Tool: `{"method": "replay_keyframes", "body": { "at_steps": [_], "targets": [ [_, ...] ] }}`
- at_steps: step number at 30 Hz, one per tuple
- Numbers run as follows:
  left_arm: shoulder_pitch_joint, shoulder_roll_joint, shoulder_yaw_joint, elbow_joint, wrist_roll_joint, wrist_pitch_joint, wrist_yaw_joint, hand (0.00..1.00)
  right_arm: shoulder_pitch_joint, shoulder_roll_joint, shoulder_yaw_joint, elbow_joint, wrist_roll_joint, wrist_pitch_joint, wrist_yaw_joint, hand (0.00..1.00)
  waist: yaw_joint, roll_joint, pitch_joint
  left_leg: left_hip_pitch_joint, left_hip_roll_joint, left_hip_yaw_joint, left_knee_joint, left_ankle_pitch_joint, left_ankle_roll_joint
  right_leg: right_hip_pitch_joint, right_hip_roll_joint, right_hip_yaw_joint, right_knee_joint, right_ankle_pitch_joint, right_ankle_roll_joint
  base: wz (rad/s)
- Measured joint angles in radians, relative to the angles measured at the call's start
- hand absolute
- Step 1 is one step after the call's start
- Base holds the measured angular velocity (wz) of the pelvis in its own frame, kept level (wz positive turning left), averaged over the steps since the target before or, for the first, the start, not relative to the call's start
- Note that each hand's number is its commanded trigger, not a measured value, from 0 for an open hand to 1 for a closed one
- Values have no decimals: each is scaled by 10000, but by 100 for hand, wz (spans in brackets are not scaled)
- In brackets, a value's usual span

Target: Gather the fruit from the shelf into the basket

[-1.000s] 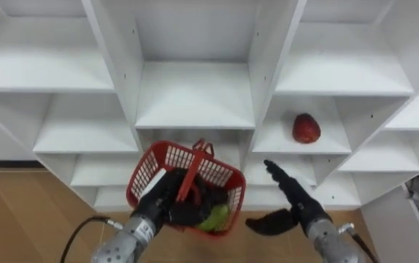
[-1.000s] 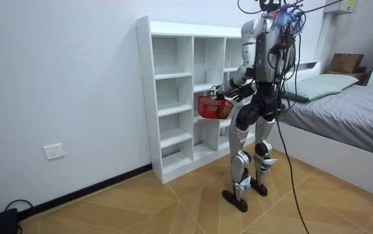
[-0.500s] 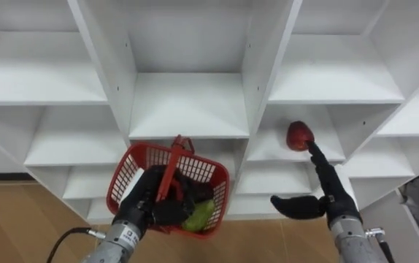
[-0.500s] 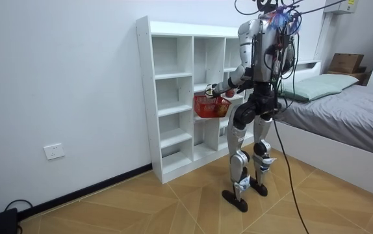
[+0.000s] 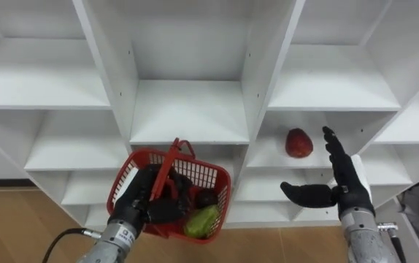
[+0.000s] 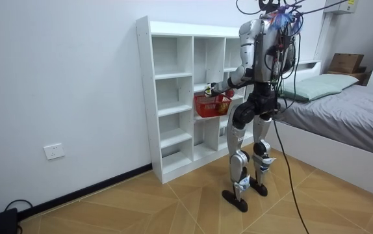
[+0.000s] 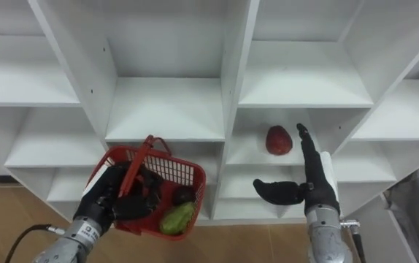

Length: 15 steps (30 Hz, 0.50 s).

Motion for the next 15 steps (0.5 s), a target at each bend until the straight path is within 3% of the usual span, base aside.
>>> {"method": "replay_keyframes", "body": {
  "at_steps": [12, 15],
  "targets": [
    [109, 104, 284, -3, 11, 3, -596, 100, -7, -52, -2, 88, 285, 83, 20, 0, 29, -136, 0, 4, 13, -67, 107, -61, -15, 128, 1, -123, 7, -22, -21, 1],
    [192, 173, 402, -14, 12, 10, -712, 100, -39, -403, -28, 208, 356, 222, 131, 0, 61, -160, 0, -24, 3, -177, 142, -79, -18, 126, -10, -219, -9, -59, -13, 10]
  ]
}}
